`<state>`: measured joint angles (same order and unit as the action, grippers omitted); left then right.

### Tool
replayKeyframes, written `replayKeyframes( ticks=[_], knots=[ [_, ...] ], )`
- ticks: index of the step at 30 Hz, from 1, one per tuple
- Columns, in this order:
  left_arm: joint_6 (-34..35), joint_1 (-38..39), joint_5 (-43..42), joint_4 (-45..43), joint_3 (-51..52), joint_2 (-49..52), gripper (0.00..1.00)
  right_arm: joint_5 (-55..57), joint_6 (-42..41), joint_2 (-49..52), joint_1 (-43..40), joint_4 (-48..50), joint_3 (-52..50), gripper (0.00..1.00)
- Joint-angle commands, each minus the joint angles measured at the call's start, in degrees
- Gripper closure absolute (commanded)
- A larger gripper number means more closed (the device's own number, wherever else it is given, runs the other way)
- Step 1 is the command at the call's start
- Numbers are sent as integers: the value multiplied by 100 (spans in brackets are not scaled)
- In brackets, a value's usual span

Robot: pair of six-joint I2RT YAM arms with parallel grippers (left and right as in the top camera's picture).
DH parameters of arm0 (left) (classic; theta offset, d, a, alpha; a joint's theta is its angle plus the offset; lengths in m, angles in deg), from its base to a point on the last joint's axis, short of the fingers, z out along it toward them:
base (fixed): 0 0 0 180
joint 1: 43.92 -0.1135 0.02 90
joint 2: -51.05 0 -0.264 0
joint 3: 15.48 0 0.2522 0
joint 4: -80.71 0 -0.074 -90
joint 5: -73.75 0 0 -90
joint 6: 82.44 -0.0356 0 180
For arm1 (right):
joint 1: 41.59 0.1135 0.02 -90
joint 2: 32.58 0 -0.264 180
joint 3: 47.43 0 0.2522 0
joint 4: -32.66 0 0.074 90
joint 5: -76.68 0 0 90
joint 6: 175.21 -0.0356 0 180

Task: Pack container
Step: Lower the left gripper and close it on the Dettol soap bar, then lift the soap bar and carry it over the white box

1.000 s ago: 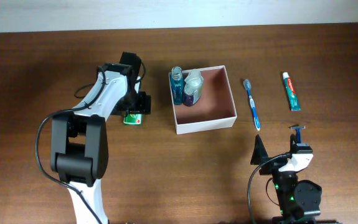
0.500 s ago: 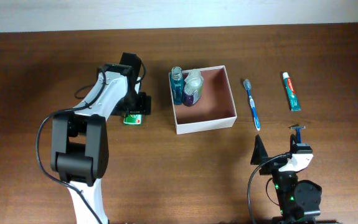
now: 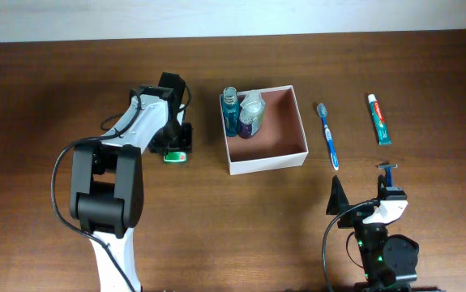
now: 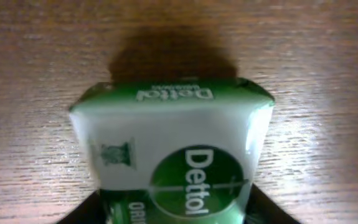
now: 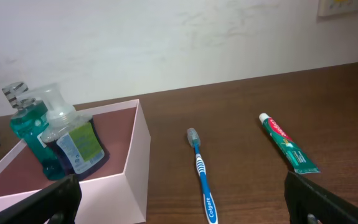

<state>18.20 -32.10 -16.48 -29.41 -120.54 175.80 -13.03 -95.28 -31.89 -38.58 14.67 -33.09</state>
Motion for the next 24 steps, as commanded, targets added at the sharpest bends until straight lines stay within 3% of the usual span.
replayKeyframes(
  ticks=[1, 4, 8, 24],
  knots=[
    [44, -37, 39, -13, 48, 96, 74, -9, 17, -44, 37, -33, -26, 2],
    [44, -37, 39, 72, -63, 92, 89, -9, 17, -44, 37, -33, -26, 2],
    [42, -37, 94, 426, -540, 92, 89, -9, 17, -44, 37, -33, -26, 2],
    [42, -35, 273, 2669, -4970, 90, 90, -9, 17, -44, 37, -33, -26, 2]
  ],
)
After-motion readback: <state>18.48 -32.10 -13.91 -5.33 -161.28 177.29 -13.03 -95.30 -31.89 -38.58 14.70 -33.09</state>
